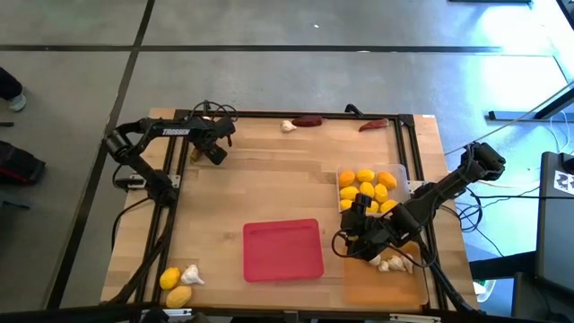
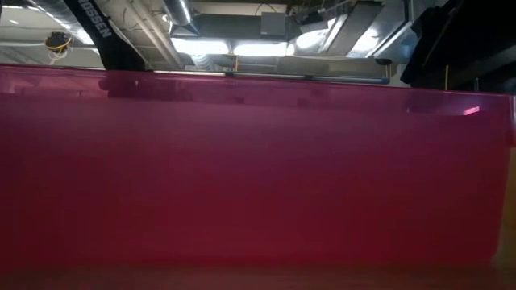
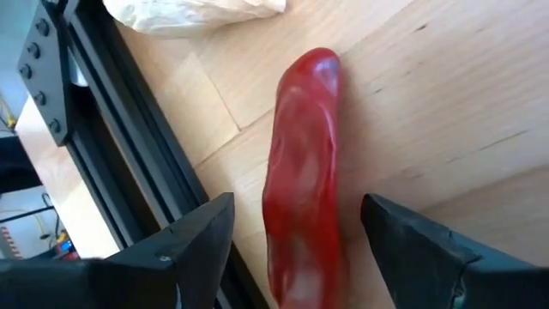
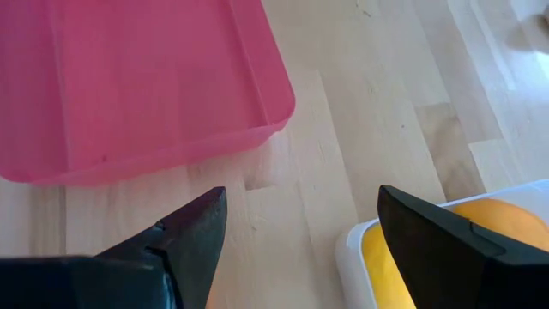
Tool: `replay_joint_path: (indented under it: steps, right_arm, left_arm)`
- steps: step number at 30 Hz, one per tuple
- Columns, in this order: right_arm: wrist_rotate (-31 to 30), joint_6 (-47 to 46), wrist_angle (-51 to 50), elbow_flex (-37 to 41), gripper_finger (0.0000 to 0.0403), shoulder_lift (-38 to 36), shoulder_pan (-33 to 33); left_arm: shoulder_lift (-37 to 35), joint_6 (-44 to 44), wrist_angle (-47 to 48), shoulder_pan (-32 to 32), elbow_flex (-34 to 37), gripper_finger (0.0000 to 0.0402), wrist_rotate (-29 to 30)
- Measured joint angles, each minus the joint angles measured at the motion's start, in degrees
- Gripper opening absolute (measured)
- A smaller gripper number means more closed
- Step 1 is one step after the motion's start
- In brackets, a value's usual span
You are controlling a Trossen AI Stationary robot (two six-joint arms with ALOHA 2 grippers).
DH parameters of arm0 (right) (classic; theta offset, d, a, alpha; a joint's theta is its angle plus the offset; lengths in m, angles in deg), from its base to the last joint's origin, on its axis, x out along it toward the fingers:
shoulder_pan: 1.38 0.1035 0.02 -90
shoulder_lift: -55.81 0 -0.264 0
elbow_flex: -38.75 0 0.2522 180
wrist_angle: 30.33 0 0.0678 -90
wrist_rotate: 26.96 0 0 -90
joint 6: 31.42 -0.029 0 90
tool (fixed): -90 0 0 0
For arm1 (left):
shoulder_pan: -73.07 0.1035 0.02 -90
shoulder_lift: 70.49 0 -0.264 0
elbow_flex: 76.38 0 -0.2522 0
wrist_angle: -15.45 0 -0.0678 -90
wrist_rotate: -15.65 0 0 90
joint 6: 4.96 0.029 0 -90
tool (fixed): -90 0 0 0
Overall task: Sort produce into baskets
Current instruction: Put the red chili pepper into the red bin
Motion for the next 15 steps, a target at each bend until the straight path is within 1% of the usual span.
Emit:
replay_joint_path:
  steps: [4, 7, 12, 15]
  right_arm:
    - [-0.44, 0.00, 0.00, 0.00, 0.0296, -0.01, 0.00]
    - [-0.44, 0.00, 0.01, 0.00, 0.0296, -0.01, 0.00]
    - [-0.43, 0.00, 0.01, 0.00, 0.0296, -0.01, 0.00]
    - [-0.43, 0.00, 0.02, 0.00, 0.0296, -0.02, 0.00]
  left_arm:
    - [0.00, 0.02, 0.02, 0.02, 0.00, 0.0233, -1.55]
    - [0.00, 0.02, -0.02, 0.04, 0.00, 0.0202, -2.98]
    - [0.00, 1.11, -0.09, 0.00, 0.03, 0.0147, -4.11]
    - [-0.04, 1.25, 0.07, -0.42, 0.07, 0.0121, -4.19]
